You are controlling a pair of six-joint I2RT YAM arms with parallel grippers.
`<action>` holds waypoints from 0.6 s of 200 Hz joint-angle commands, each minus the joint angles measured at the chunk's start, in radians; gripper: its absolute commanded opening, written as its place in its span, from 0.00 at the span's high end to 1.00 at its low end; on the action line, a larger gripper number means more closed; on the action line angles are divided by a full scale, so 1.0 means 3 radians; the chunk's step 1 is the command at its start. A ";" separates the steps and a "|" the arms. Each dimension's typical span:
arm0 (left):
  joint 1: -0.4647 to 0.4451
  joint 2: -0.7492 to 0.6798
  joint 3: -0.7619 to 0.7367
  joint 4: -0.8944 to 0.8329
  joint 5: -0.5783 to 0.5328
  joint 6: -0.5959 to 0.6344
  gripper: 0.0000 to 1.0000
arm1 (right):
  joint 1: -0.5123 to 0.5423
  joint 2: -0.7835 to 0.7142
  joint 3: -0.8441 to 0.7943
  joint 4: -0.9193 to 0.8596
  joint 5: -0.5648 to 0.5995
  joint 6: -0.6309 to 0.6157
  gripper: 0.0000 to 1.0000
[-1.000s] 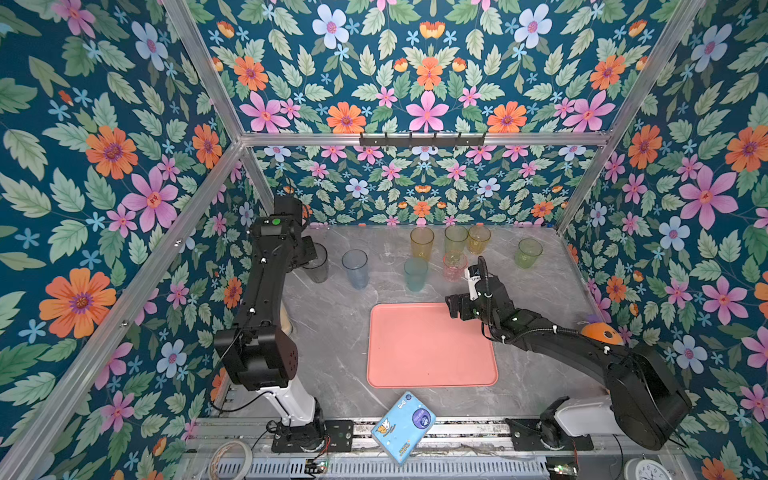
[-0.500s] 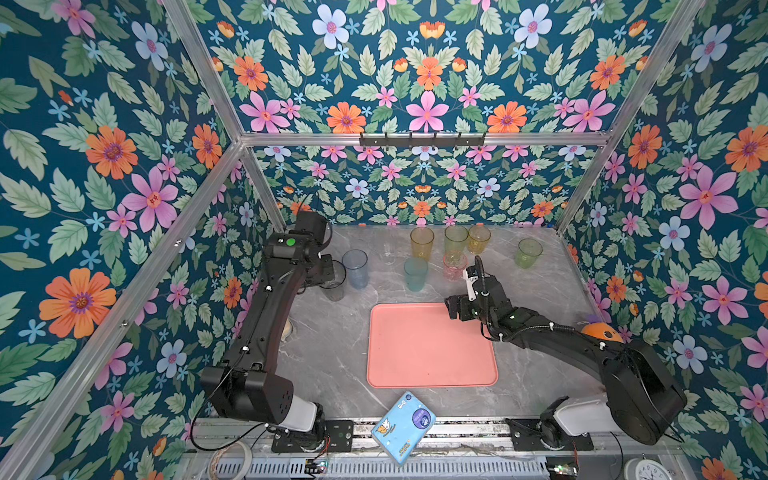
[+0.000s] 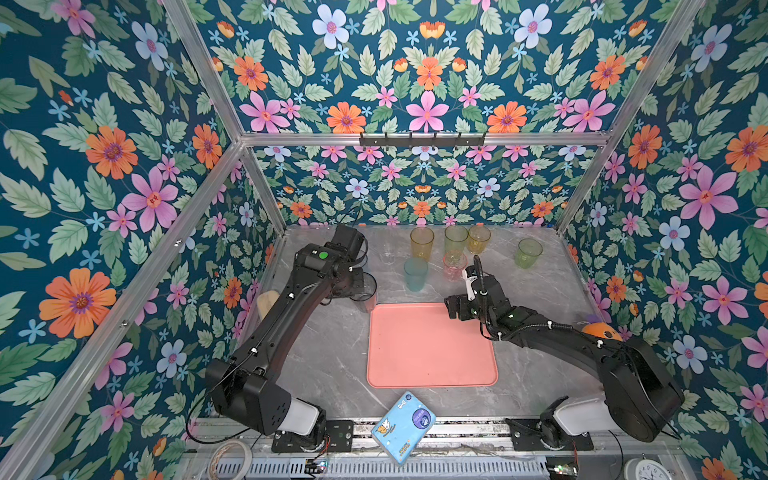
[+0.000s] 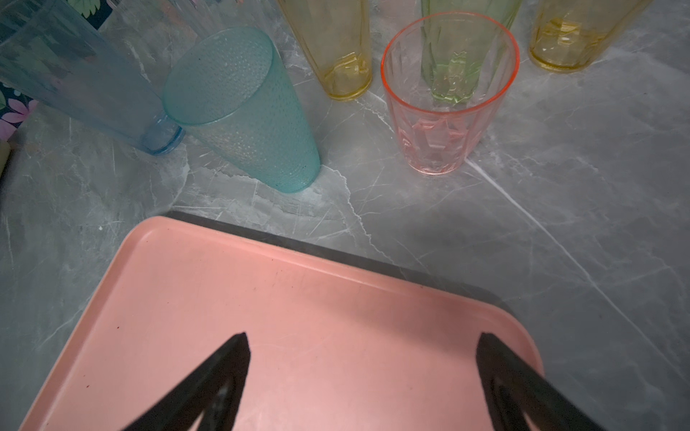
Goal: Place the glasses into the tray
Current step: 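Lift the dark grey glass with the left gripper and carry it toward the tray, then lower the dark grey glass onto the tray's far corner and open the left gripper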
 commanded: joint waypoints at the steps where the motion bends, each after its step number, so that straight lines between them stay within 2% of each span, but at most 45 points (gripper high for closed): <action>1: -0.0063 -0.0011 -0.0078 0.0191 0.0073 -0.0115 1.00 | 0.0003 0.0015 0.0027 0.0007 -0.0008 0.0018 0.04; 52: -0.0194 0.0055 -0.0268 0.0352 0.0162 -0.0152 1.00 | 0.0003 0.0031 0.0043 -0.0014 -0.0010 0.0022 0.04; 120: -0.0226 0.0172 -0.0513 0.0542 0.0196 -0.0186 1.00 | 0.0003 0.0036 0.0054 -0.0035 0.0002 0.0024 0.04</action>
